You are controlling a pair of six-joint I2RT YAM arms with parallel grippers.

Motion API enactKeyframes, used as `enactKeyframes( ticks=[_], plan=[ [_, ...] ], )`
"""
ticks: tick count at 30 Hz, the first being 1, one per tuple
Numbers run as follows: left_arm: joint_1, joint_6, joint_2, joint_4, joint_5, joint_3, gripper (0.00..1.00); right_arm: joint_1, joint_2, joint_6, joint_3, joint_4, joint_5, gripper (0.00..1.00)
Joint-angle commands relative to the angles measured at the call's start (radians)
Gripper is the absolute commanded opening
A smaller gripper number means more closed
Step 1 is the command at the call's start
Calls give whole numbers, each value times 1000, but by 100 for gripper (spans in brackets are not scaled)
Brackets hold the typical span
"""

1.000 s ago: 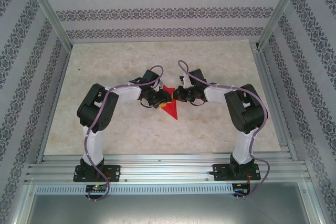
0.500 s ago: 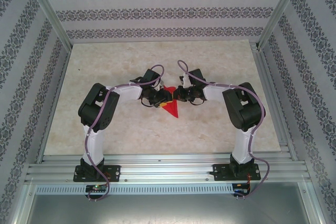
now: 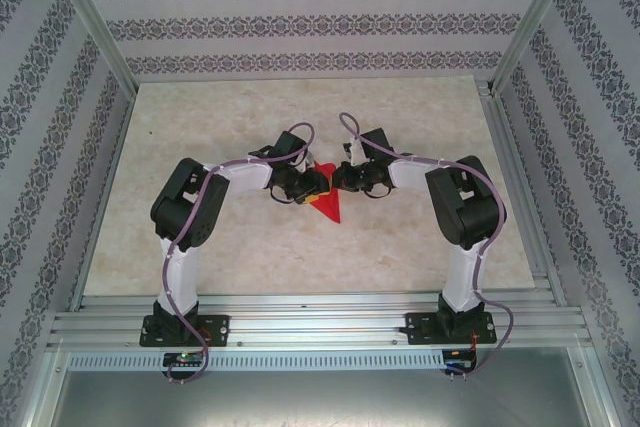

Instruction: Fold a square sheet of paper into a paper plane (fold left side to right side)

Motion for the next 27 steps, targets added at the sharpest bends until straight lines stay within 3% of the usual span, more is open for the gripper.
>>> enactKeyframes(
  ticks=[1, 6, 13, 27],
  plan=[
    [-32, 29, 108, -88, -99, -39, 43, -10, 17, -21, 10, 33, -18, 9],
    [-34, 37, 95, -103, -109, -30, 43, -12, -27, -14, -3, 25, -23, 13],
    [-34, 37, 103, -108, -111, -29, 43, -12, -132, -5, -70, 5, 6, 30],
    [-34, 36, 98, -108, -116, -24, 43, 45, -180, 56, -215, 100, -16, 30]
  ],
)
